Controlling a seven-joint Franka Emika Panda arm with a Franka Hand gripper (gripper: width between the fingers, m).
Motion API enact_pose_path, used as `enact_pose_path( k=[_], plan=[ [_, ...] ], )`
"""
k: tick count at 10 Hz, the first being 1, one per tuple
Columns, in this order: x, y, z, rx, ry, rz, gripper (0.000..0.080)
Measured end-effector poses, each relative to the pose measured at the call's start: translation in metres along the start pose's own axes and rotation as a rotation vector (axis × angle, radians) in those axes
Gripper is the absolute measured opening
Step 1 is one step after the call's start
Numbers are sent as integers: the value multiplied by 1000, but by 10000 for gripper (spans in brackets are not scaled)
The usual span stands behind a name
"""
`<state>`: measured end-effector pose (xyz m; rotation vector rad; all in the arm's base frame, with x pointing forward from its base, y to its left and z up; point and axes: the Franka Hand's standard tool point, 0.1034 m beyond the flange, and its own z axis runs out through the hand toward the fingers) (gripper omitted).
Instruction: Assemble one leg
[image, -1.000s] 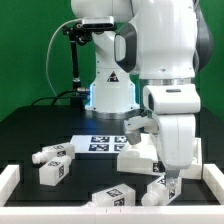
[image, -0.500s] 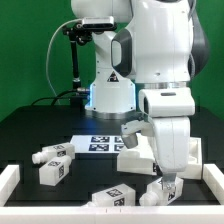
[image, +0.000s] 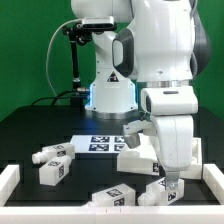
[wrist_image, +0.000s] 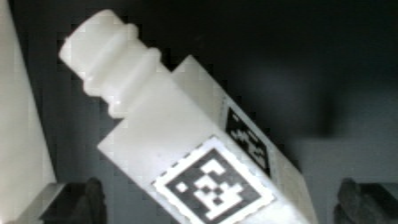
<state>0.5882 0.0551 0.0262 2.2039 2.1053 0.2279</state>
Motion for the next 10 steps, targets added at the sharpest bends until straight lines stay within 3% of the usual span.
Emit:
enact_pose_path(
  k=[6,7,8,9,10],
  plan=[
    [0,-6,12,18,1,4,650],
    [0,-6,13,19,1,4,539],
    [0,-6,13,19,1,4,539],
    [0,-6,13,19,1,4,357],
    [0,-6,13,19,1,4,284]
  ],
)
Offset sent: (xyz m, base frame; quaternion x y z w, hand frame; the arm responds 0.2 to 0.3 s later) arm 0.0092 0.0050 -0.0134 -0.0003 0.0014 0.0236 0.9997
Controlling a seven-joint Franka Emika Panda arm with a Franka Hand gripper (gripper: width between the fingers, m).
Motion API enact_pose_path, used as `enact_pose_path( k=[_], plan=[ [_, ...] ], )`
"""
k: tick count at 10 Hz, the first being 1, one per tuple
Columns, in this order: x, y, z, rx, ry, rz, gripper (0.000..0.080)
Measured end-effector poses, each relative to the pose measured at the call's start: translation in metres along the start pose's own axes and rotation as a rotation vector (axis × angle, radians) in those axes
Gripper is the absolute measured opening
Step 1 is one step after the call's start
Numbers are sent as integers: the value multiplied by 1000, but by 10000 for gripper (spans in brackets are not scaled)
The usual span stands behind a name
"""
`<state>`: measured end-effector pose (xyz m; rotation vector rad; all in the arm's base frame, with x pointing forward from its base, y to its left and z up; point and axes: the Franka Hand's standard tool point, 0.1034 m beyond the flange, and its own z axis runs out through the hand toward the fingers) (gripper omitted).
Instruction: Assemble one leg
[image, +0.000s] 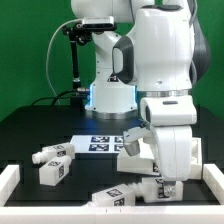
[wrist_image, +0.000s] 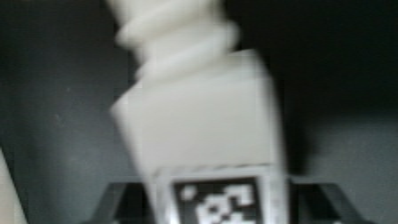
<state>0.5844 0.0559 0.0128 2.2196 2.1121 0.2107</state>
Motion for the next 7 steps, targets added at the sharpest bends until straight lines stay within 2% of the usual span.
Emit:
enact_pose_path(
  k=[3,4,6,7],
  plan=[
    [0,0,0,-1,0,2,284],
    [-1,2,-7,-36,8,48,284],
    [-13,-5,-35,-78,3,179,284],
    [-19,-11,-47,-83,-1,259,285]
  ],
)
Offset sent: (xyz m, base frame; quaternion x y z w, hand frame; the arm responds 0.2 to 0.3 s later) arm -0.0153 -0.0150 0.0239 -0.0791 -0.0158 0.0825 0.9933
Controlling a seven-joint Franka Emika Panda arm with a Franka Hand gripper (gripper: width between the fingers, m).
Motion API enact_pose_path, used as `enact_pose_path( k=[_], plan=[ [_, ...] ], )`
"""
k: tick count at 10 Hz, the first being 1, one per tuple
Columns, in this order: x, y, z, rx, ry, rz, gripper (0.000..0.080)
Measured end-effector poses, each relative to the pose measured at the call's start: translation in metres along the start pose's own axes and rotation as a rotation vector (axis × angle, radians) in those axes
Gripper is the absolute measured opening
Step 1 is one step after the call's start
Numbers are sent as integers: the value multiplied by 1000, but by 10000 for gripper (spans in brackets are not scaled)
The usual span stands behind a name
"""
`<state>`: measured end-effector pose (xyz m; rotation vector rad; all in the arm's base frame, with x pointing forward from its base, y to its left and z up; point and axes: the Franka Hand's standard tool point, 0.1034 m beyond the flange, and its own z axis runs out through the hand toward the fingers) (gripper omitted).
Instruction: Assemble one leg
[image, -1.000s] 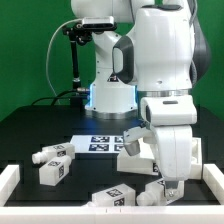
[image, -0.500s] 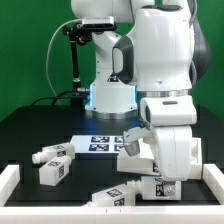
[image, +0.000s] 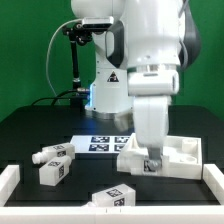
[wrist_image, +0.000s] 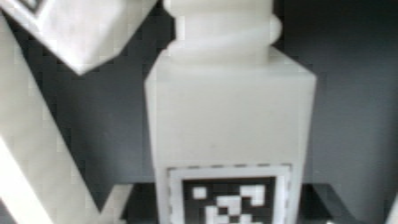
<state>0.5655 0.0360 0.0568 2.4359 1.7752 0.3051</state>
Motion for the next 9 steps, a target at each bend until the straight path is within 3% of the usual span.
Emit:
enact_pose_path(
  k=[2,6,7,8,9],
  plan=[
    [0,7,-13,28,-27,110,285],
    [-2,8,-14,17,-23,128,285],
    [-14,8,-22,-6,-22,177,285],
    [-36,0,-24,-8,-33,232,285],
    [-61,-9,-21,10,-49,304,285]
  ],
)
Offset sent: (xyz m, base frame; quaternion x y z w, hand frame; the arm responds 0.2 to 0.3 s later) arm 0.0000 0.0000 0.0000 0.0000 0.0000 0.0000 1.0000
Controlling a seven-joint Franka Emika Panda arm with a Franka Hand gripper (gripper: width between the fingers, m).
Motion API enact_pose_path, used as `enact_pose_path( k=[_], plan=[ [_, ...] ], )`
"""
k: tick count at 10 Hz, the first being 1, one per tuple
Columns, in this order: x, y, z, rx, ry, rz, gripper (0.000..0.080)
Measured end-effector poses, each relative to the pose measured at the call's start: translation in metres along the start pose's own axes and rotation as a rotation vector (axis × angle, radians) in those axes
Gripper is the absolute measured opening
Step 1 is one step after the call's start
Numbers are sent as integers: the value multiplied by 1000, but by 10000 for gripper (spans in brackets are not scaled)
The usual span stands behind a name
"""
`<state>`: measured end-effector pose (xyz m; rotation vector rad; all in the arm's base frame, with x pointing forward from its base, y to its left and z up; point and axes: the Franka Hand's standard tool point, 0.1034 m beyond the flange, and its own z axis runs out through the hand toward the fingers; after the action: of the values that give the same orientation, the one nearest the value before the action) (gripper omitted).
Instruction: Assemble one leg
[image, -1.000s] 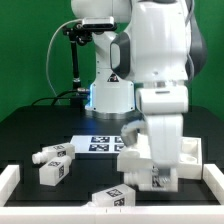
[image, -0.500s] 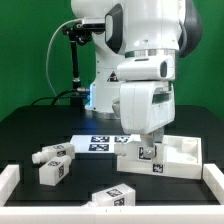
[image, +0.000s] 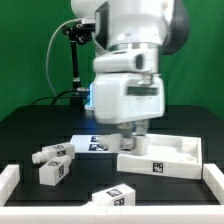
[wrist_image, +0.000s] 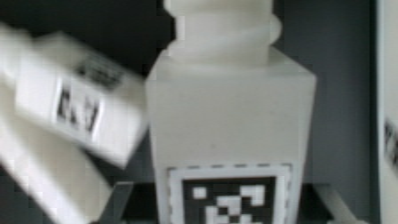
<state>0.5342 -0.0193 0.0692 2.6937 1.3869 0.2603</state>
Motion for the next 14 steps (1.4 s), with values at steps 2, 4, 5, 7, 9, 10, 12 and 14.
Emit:
enact_pose_path(
  k=[2,4,5,7,9,10,12,14],
  plan=[
    [-24,8,-3,29,-19,89,285],
    [-21,5,-2,30,-19,82,285],
    [-22,5,-1,30,-19,83,285],
    [-33,1,-4,9,-6,211,285],
    [-54,-21,-4,26,-13,445,285],
    [-57,-22,-4,57,-35,489,285],
    [-58,-18,-4,69,-42,503,285],
    [-58,-19,-4,70,-43,503,285]
  ],
)
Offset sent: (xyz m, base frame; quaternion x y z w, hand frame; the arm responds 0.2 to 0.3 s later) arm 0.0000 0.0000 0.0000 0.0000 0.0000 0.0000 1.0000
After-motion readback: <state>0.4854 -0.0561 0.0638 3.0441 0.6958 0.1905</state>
